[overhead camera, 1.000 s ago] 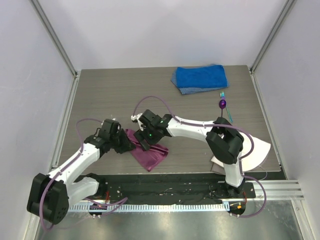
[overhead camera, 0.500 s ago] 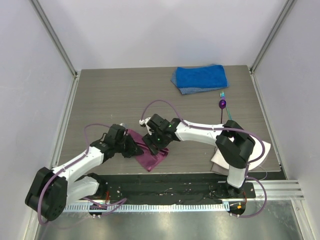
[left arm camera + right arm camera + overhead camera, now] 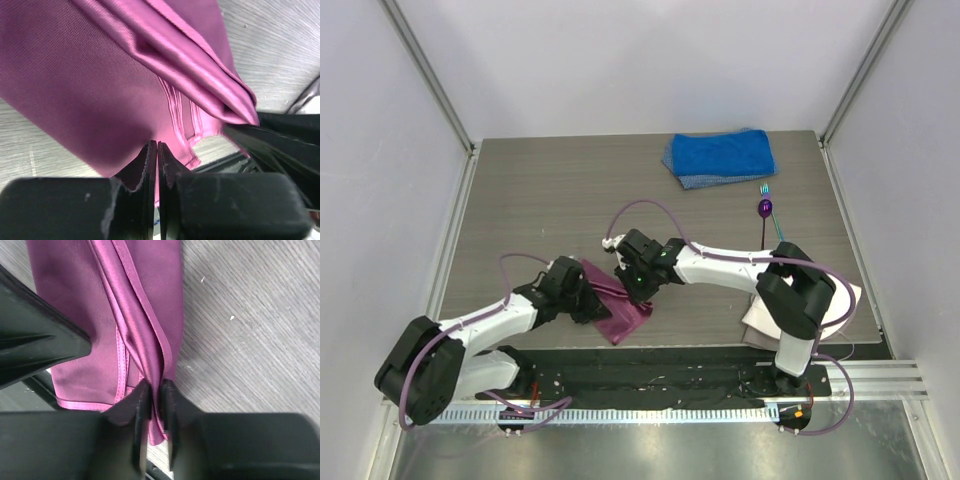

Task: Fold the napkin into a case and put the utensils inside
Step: Smooth out the smaller rectangle-folded napkin at the center of the board.

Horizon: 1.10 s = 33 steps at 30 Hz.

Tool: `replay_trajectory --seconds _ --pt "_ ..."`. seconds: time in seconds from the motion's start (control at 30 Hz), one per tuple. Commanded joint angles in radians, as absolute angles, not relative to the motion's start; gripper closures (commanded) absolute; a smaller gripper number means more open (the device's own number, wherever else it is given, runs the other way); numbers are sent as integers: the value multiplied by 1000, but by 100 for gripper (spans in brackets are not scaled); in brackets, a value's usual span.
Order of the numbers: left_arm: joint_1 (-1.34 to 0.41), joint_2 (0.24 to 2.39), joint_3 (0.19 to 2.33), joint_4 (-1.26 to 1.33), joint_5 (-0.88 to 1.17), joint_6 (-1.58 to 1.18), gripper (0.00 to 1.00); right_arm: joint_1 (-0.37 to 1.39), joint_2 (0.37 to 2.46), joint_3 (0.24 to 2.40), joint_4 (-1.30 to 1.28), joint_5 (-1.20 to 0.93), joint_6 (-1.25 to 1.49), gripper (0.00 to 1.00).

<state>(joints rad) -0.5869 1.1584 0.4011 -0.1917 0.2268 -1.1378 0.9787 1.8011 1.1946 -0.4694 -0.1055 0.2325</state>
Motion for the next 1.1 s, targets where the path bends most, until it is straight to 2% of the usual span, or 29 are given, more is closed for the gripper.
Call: replay_trajectory --seconds 0.0,0.2,0.6,0.7,0.97,1.07 --pt "-607 1175 391 -124 164 -1167 93 992 1747 1210 -434 -144 296 87" --pt "-678 1242 377 -58 106 -1209 96 1005 1782 1241 -433 -170 380 97" --pt "-753 1344 417 51 40 -1235 99 1005 1781 1141 -342 -210 567 99" --pt "-758 1309 420 26 38 -1232 99 1006 1770 1089 -293 -195 597 99" --pt "-759 1023 402 -242 6 -1265 94 1005 1755 1075 -310 -166 574 99" --pt "-758 994 365 -218 -20 -1290 93 1005 1743 1083 -328 -141 561 99"
